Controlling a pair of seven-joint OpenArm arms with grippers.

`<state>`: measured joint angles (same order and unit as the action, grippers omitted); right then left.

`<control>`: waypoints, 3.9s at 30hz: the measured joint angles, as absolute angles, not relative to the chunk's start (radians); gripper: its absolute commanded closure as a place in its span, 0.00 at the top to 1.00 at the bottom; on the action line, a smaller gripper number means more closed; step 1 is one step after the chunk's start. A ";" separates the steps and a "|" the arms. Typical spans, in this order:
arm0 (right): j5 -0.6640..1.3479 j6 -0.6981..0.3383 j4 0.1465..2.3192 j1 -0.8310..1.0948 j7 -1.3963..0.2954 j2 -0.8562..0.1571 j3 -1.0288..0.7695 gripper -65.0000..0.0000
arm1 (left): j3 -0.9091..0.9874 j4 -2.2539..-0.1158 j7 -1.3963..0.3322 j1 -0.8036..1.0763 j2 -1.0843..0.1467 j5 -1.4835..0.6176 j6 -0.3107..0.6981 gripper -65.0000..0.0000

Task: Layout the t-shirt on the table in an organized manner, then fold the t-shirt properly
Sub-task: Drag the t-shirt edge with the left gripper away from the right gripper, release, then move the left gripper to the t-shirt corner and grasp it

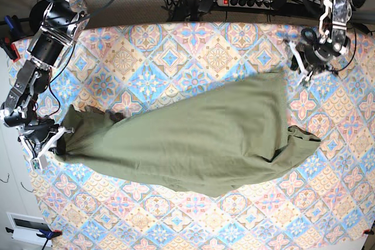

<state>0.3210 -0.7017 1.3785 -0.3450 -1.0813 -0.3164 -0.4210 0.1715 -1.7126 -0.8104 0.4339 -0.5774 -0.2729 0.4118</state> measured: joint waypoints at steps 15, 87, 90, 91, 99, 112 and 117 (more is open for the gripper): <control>0.321 -0.699 1.379 -0.336 -1.077 -0.334 -0.418 0.01 | 0.144 -1.851 -0.843 0.467 -0.519 -0.522 0.402 0.21; 0.318 -0.699 1.378 -0.332 -1.081 -0.330 -0.419 0.01 | -0.478 -1.786 -0.793 0.184 -0.569 0.235 0.416 0.36; 0.318 -0.699 1.378 -0.332 -1.082 -0.330 -0.419 0.01 | -0.479 -1.781 -0.769 0.186 -0.582 0.222 0.416 0.30; 0.318 -0.699 1.378 -0.332 -1.082 -0.330 -0.419 0.01 | -0.479 -1.781 -0.768 0.186 -0.582 0.223 0.417 0.30; 0.321 -0.699 1.378 -0.332 -1.081 -0.330 -0.419 0.01 | -0.432 -1.776 -0.764 0.189 -0.573 0.196 0.436 0.28; 0.319 -0.699 1.378 -0.330 -1.082 -0.331 -0.420 0.01 | -0.350 -1.739 -0.877 0.194 -0.595 0.328 0.393 0.28; 0.318 -0.699 1.378 -0.330 -1.082 -0.331 -0.421 0.01 | -0.371 -1.761 -0.885 0.194 -0.593 0.318 0.394 0.29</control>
<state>0.3183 -0.6991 1.3781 -0.3298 -1.0817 -0.3309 -0.4206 -0.3714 -1.7611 -0.8852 0.1944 -0.5934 0.3176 0.3939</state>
